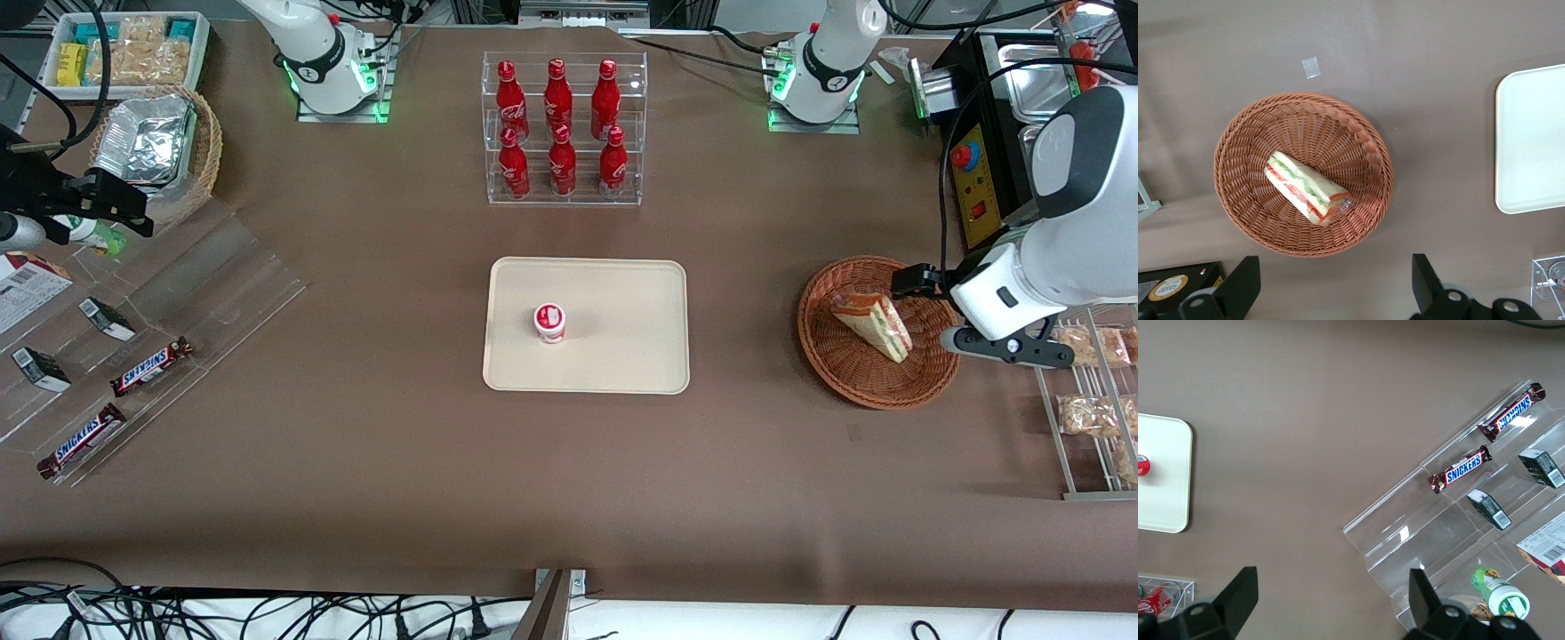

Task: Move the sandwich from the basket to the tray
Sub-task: 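Lower the open left gripper over the sandwich in the wicker basket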

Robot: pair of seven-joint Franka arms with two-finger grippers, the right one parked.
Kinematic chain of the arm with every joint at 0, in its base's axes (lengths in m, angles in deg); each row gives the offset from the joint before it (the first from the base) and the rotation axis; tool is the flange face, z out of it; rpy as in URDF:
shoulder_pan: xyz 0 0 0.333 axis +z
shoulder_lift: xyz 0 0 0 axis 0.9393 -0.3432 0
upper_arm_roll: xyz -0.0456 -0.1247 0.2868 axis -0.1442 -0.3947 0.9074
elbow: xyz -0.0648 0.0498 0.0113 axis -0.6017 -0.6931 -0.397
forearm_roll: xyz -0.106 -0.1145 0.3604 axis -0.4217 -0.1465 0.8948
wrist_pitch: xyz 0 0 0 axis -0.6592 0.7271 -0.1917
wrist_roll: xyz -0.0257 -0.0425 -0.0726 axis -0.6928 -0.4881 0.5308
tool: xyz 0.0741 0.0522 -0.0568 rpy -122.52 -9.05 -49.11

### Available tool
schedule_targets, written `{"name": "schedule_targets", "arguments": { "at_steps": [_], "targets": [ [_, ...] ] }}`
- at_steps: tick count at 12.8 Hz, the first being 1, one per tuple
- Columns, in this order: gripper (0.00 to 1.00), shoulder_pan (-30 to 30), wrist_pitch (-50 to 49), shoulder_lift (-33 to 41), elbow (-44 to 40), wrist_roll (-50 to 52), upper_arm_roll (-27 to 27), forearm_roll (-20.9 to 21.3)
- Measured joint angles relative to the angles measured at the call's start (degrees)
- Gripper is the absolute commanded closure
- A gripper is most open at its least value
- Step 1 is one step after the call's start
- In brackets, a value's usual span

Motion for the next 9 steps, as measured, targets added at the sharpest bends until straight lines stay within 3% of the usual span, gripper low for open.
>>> {"name": "schedule_targets", "arguments": {
  "at_steps": [7, 9],
  "targets": [
    [0.00, 0.59, 0.00, -0.05, -0.21, 0.31, 0.25, 0.22],
    [0.00, 0.65, 0.05, -0.15, -0.21, 5.12, 0.30, 2.16]
  ]
}}
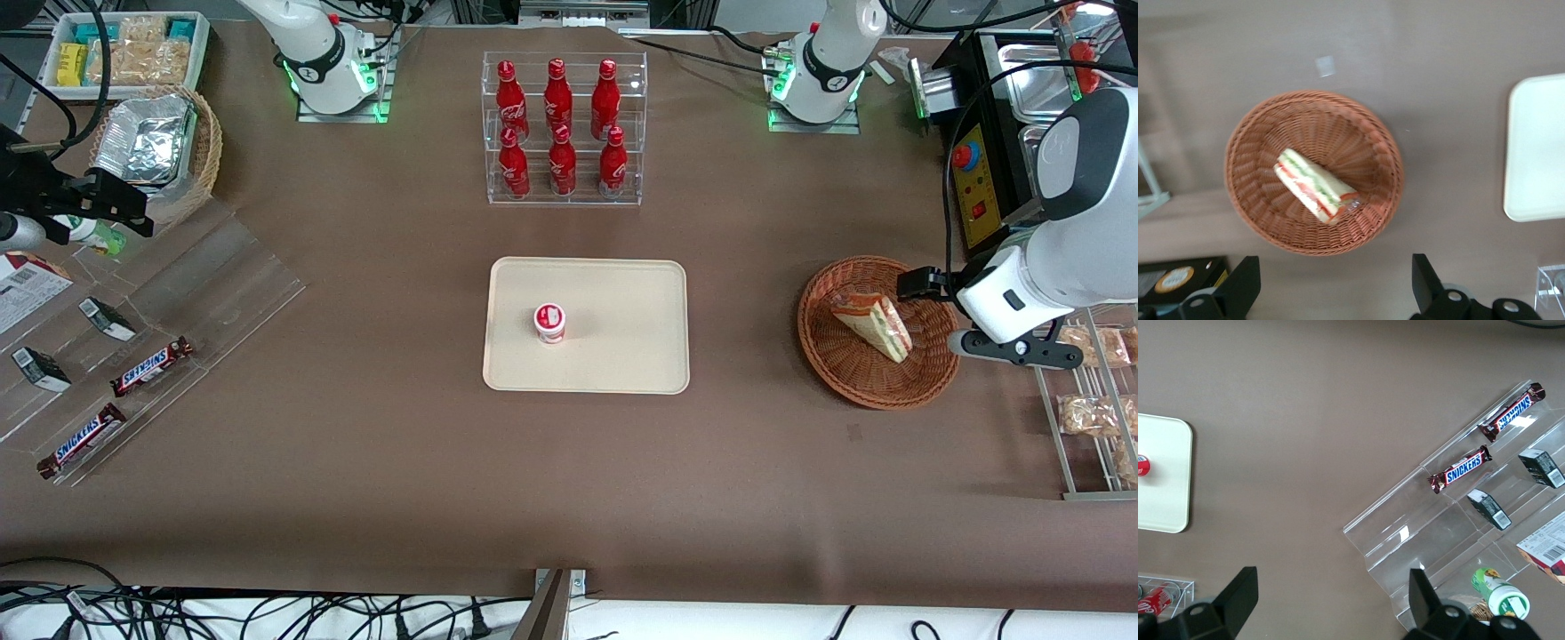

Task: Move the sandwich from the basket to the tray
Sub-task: 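Lower the open left gripper over the sandwich in the wicker basket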

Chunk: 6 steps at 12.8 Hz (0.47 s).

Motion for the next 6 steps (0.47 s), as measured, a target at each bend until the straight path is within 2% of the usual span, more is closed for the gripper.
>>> {"name": "schedule_targets", "arguments": {
  "at_steps": [3, 6],
  "targets": [
    [0.00, 0.80, 3.76, -1.90, 0.07, 18.97, 0.09, 2.53],
    [0.00, 2.96, 5.90, -5.42, 0.43, 27.19, 0.19, 2.62]
  ]
}}
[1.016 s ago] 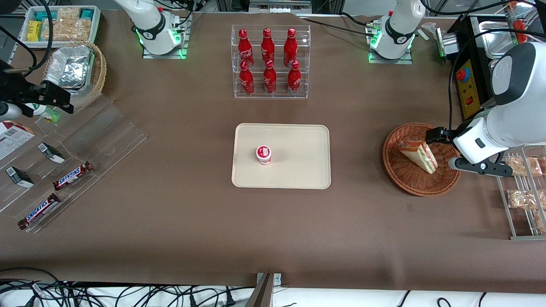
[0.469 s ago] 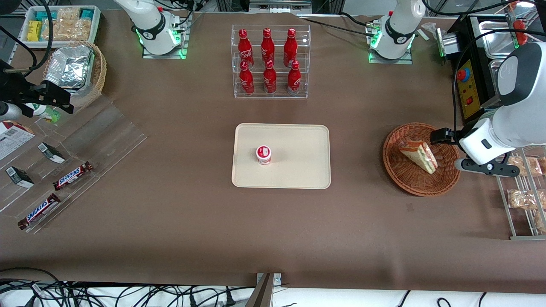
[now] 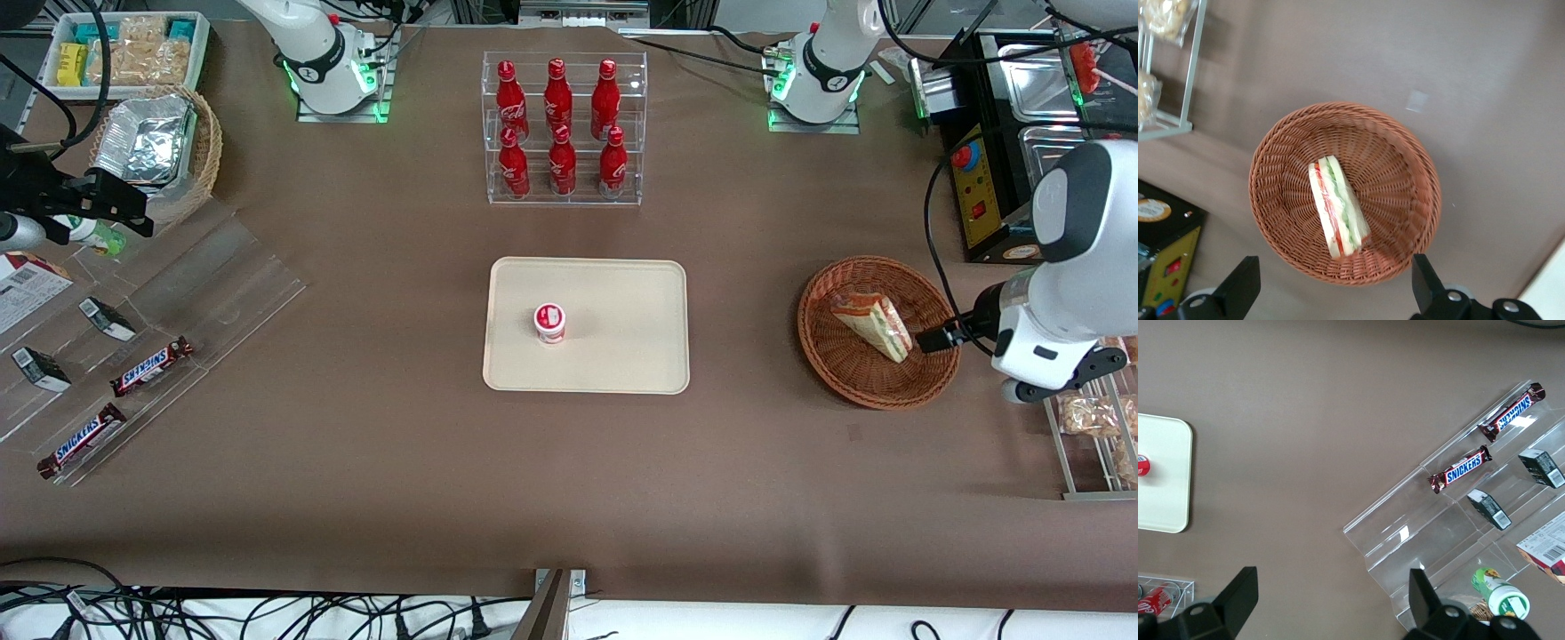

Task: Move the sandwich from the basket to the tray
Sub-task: 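Lower the open left gripper over the sandwich in the wicker basket, then close the left gripper on the sandwich and lift it from the basket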

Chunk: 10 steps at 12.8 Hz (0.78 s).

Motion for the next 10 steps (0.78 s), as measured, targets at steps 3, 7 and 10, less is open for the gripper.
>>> {"name": "schedule_targets", "arguments": {
  "at_steps": [3, 7, 10],
  "targets": [
    [0.00, 1.01, 5.60, -1.63, 4.56, 6.48, 0.03, 0.00],
    [0.00, 1.40, 17.27, -1.56, 13.97, 19.76, -0.03, 0.00],
    [0.00, 1.50, 25.38, 0.60, 22.20, 21.90, -0.06, 0.00]
  ]
}}
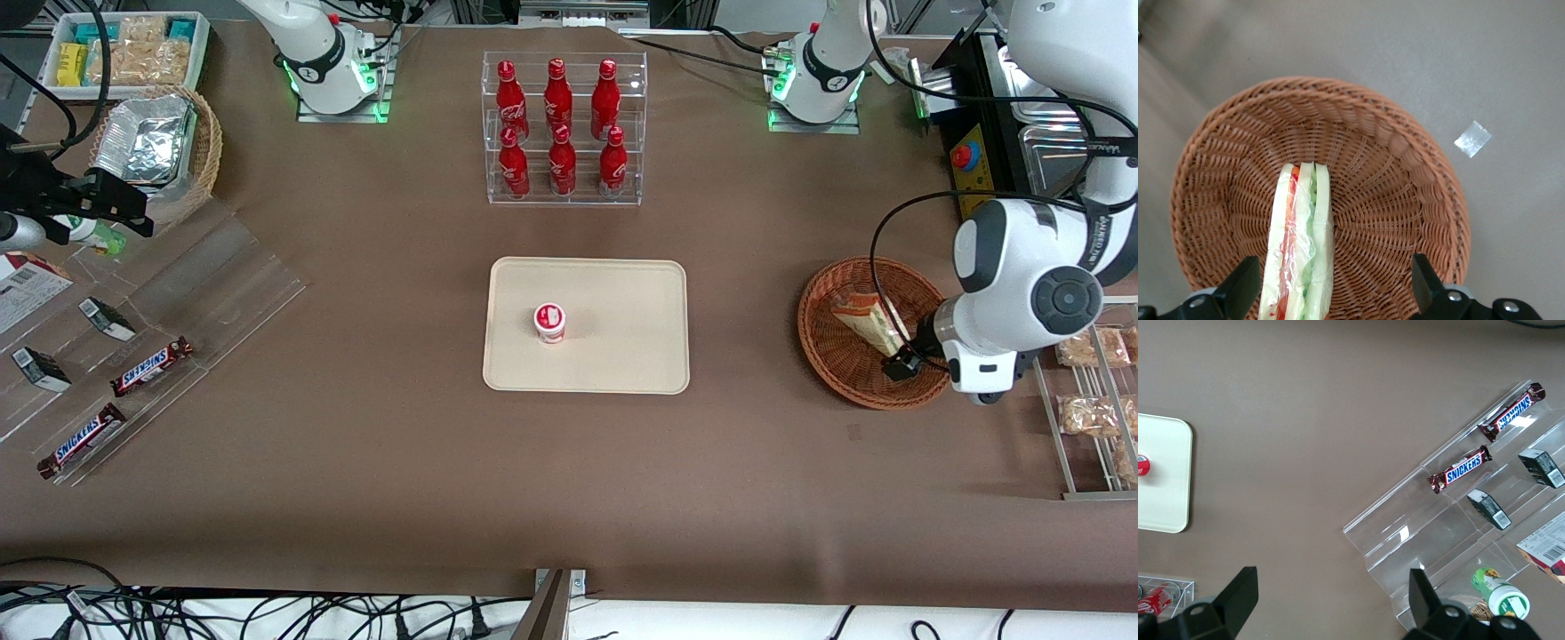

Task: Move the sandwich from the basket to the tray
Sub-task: 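Close the left gripper on the sandwich and lift it from the basket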

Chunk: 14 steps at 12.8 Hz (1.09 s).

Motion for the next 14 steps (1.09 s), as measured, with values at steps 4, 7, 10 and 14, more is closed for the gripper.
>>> {"name": "schedule_targets", "arguments": {
  "at_steps": [4, 7, 10, 14],
  "targets": [
    [0.00, 0.11, 4.68, 4.77, 9.54, 0.43, -0.15, 1.60],
    [0.00, 0.11, 5.89, 5.63, 11.80, 2.06, -0.27, 1.92],
    [0.00, 0.10, 9.62, 5.65, 14.53, 4.02, -0.45, 1.94],
    [0.00, 0.10, 12.29, 5.65, 17.07, 4.53, -0.56, 1.98]
  ]
}}
